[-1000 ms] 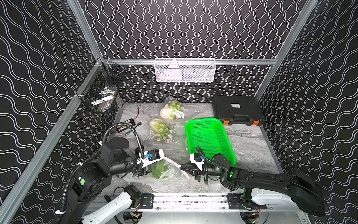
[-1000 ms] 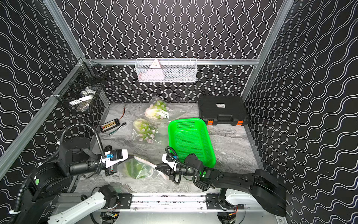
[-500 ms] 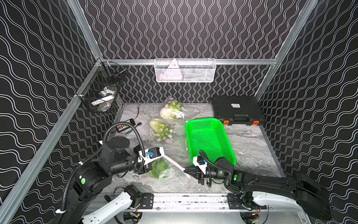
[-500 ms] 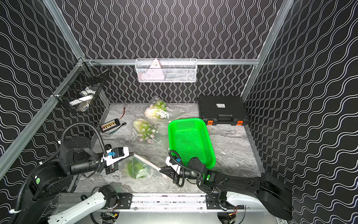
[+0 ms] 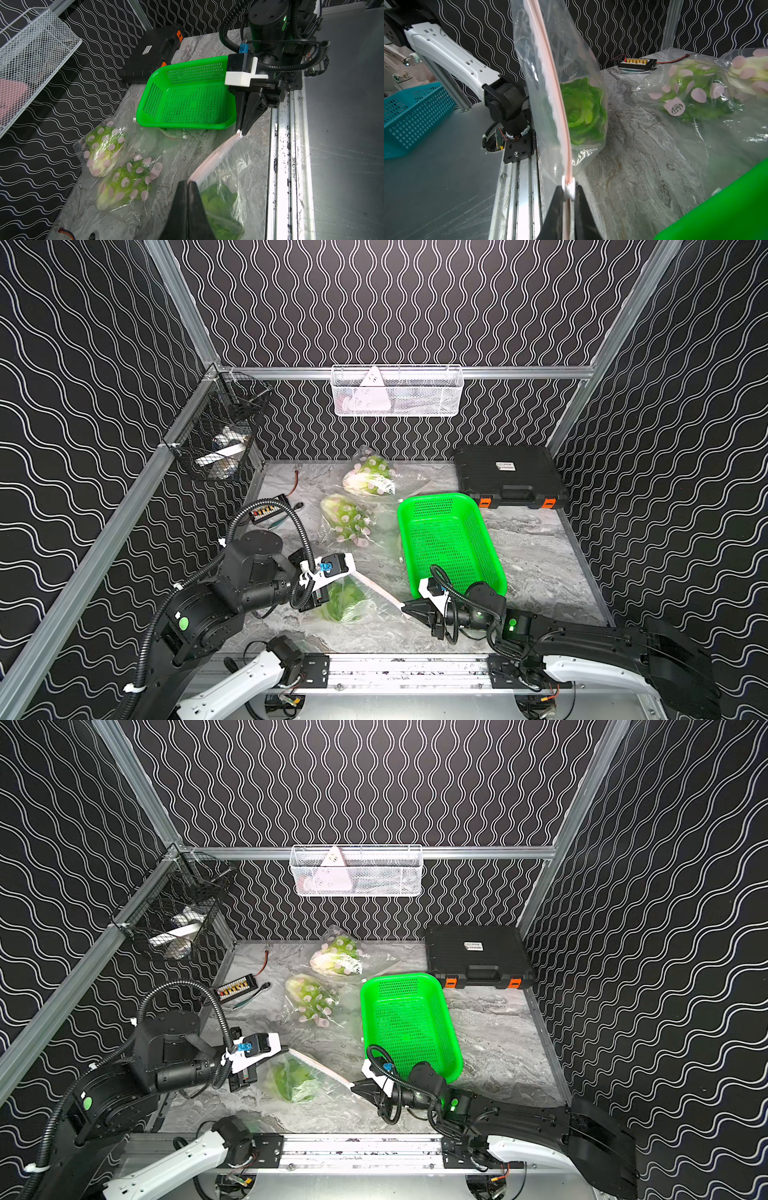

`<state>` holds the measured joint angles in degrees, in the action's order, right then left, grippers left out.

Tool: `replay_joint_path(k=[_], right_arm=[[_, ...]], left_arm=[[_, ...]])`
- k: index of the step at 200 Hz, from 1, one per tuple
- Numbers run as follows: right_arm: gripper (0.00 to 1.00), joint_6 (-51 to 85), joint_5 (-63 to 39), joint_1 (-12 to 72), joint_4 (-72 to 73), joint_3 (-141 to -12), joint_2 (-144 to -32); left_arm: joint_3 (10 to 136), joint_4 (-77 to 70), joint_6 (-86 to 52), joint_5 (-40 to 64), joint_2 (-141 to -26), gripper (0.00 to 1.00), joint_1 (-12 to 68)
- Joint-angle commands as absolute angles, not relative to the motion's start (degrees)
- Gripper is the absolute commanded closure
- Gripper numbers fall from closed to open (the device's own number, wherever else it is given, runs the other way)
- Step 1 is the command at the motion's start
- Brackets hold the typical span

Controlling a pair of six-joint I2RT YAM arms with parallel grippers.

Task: Open the zip-top bag and take out the chinese cabbages
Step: Unzip the zipper on the zipper food storage bag.

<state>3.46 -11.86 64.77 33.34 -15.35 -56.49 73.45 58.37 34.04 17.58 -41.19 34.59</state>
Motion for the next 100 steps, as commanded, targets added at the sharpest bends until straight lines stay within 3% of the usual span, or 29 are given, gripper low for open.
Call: replay_joint_path(k=[1,57,77,91,100], right_arm=[[0.93,3.32,-10.19,65.03,30.03,-15.47,-56.14],[0.87,3.87,-8.71,65.48,28.79,-15.04,-53.7],[0.73,3.86,-9.23,65.65,28.14,-15.32,-52.83],[0.53,3.38,-9.41,65.91,26.26,-16.45,-51.9],[0.5,3.17,-9.2,66.28,24.76,-17.47,-51.08]], left_arm=[[73.39,55.64,33.64,17.75,-41.16,1.0,34.62],[72.48,55.38,33.31,18.28,-41.08,1.0,34.59],[72.01,54.94,33.23,18.52,-40.88,1.0,34.61],[71.71,54.67,33.14,19.01,-40.71,1.0,34.56],[71.47,54.45,33.01,19.5,-40.64,1.0,34.57]])
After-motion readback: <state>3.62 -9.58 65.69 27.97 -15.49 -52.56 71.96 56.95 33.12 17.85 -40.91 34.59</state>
